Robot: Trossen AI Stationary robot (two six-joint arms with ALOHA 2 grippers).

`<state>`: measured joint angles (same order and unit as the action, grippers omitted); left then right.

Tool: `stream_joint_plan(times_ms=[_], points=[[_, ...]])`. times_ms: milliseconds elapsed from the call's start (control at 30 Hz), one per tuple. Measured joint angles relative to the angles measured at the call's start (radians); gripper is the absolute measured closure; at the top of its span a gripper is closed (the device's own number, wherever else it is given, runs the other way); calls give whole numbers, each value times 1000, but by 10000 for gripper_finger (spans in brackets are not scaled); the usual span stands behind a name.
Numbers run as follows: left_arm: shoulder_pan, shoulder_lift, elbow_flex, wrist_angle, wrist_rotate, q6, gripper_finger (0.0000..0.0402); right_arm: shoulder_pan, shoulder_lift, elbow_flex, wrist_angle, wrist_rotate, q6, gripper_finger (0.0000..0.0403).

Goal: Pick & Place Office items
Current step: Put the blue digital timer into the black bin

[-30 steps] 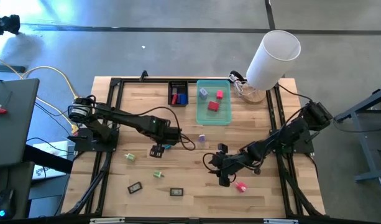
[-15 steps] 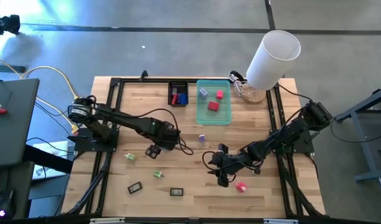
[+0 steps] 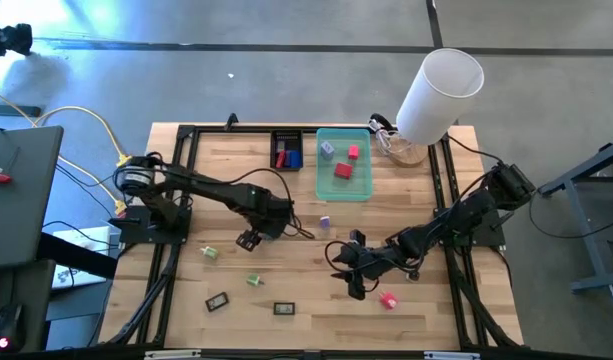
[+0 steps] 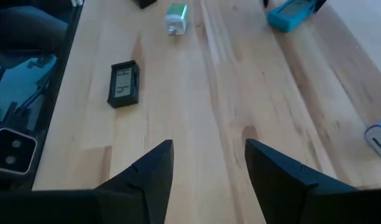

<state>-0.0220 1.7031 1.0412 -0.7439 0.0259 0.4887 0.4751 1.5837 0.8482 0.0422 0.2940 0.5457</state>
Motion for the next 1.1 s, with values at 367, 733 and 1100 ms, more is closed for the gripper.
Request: stream_joint_plan(times_ms=[367, 733, 1100], points=[[-2, 100, 5, 19, -31, 32, 103, 1, 0, 0, 0, 19, 0, 215], [-37, 103, 2, 27, -62, 31, 181, 22, 0, 0, -1, 20, 5, 215], [-58, 99, 6, 77, -169, -234, 269, 56, 0, 0, -12, 20, -27, 215]])
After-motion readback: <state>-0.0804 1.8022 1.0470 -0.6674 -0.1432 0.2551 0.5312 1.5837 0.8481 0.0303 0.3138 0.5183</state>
